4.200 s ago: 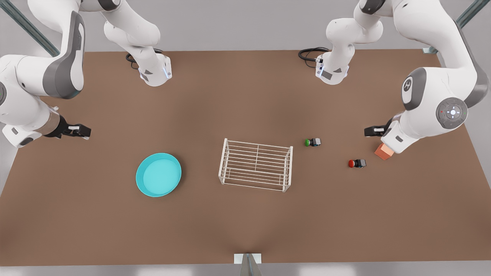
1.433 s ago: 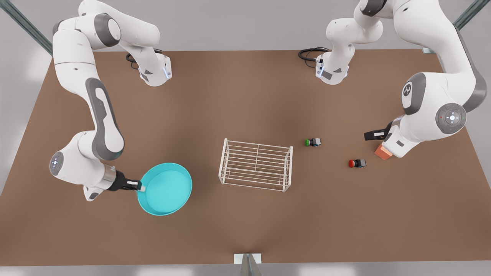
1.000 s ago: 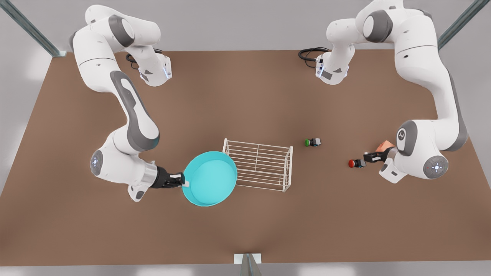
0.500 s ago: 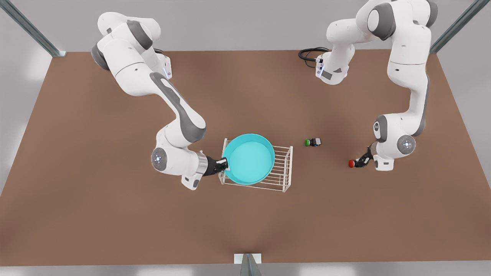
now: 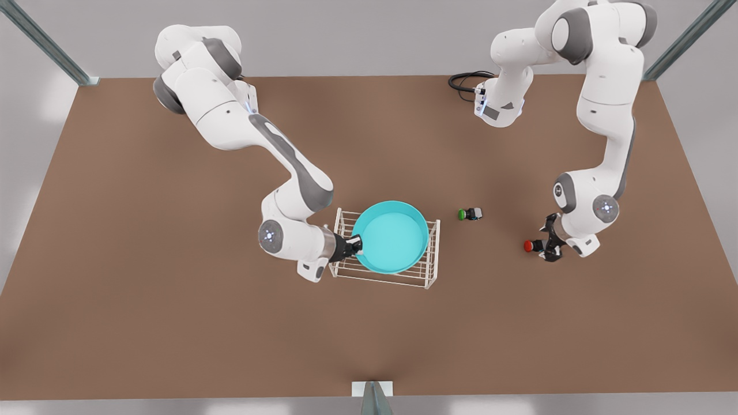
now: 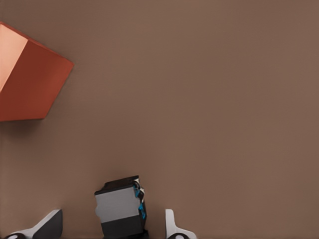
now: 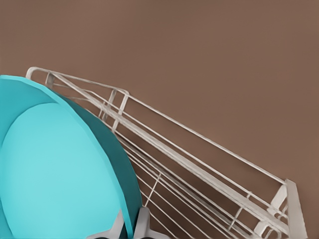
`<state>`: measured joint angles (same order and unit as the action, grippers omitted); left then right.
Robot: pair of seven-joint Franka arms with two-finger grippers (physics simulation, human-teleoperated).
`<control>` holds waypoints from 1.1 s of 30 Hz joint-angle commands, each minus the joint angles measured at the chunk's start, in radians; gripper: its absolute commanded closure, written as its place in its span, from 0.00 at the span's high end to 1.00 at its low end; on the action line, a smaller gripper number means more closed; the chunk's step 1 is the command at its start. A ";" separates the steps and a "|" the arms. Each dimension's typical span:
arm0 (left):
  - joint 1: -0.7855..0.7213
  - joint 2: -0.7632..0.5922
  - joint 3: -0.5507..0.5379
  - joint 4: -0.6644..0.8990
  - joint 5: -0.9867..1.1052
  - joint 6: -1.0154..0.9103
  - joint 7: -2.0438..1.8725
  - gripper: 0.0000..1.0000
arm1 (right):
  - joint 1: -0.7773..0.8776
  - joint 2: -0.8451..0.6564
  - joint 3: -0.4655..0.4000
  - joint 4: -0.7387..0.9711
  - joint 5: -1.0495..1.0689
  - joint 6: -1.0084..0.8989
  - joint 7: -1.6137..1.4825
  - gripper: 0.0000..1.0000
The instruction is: Place the plate on the shelf with right arm and place the red button switch in the plate with left arm
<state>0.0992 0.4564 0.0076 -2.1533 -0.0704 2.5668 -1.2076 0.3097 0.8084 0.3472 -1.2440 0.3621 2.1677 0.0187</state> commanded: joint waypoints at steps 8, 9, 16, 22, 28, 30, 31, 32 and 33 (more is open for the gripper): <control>0.007 0.016 0.000 0.001 -0.005 -0.008 -0.277 1.00 | 0.032 -0.023 -0.001 0.006 -0.064 -0.008 0.049 1.00; 0.007 0.022 0.000 0.003 -0.005 -0.005 -0.276 1.00 | 0.023 -0.046 -0.001 0.005 -0.074 -0.017 0.050 1.00; 0.007 0.047 0.000 0.004 0.000 0.004 -0.273 1.00 | -0.504 -0.187 -0.007 -0.009 -0.572 -0.506 -0.129 1.00; 0.007 0.041 0.000 0.006 0.000 0.001 -0.274 0.44 | -0.509 -0.391 -0.142 -0.006 -0.563 -0.733 -0.129 1.00; 0.007 0.036 0.000 0.015 -0.003 0.001 -0.276 0.36 | -0.426 -0.629 -0.321 -0.163 -0.400 -0.767 -0.129 1.00; 0.007 0.030 0.000 0.015 -0.003 -0.002 -0.277 0.36 | -0.426 -0.618 -0.321 -0.167 -0.399 -0.766 -0.137 1.00; 0.007 0.028 0.000 0.016 -0.003 -0.002 -0.277 0.36 | -0.426 -0.615 -0.321 -0.170 -0.399 -0.763 -0.137 1.00; 0.007 0.028 0.000 0.016 -0.003 -0.004 -0.277 0.36 | -0.426 -0.615 -0.321 -0.176 -0.399 -0.761 -0.138 1.00; 0.005 0.027 0.000 0.016 -0.005 -0.004 -0.279 0.36 | -0.426 -0.612 -0.321 -0.176 -0.399 -0.761 -0.138 1.00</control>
<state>0.1048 0.4820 0.0078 -2.1356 -0.0711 2.5536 -1.4498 -0.1166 0.1958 0.0259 -1.4184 -0.0477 1.4442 -0.0625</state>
